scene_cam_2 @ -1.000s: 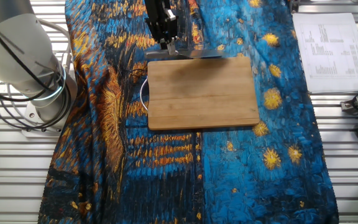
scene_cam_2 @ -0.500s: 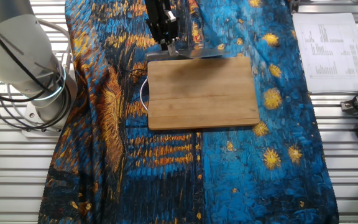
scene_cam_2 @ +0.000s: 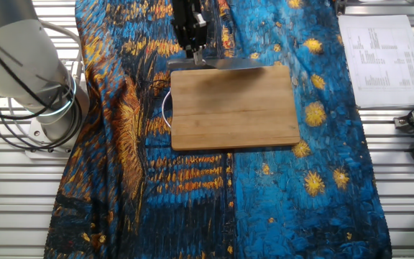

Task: Put the knife on the cutting board

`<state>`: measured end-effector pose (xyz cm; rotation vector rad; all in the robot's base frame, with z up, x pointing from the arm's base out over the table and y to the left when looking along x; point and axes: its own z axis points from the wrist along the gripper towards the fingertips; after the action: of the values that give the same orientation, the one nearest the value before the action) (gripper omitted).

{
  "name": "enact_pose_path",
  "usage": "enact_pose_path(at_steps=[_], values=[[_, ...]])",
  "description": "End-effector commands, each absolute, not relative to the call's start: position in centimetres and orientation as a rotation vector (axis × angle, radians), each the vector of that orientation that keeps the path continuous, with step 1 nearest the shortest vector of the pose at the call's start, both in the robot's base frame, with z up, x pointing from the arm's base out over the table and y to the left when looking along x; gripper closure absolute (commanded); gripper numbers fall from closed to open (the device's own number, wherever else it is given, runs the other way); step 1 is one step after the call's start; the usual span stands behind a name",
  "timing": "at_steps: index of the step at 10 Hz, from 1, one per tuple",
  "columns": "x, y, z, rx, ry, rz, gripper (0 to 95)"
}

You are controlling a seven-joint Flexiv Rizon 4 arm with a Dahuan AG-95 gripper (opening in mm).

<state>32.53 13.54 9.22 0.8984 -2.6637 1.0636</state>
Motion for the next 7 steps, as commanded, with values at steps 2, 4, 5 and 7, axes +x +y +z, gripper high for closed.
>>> enact_pose_path(at_steps=[2,4,5,7], values=[[32.6,12.8,9.7,0.923,-2.671,1.088,95.0],[32.8,12.2,9.8,0.936,-2.664,1.091,95.0],[33.0,11.7,9.9,0.937,-2.666,1.092,95.0],[33.3,10.7,9.9,0.951,-2.669,1.094,95.0]])
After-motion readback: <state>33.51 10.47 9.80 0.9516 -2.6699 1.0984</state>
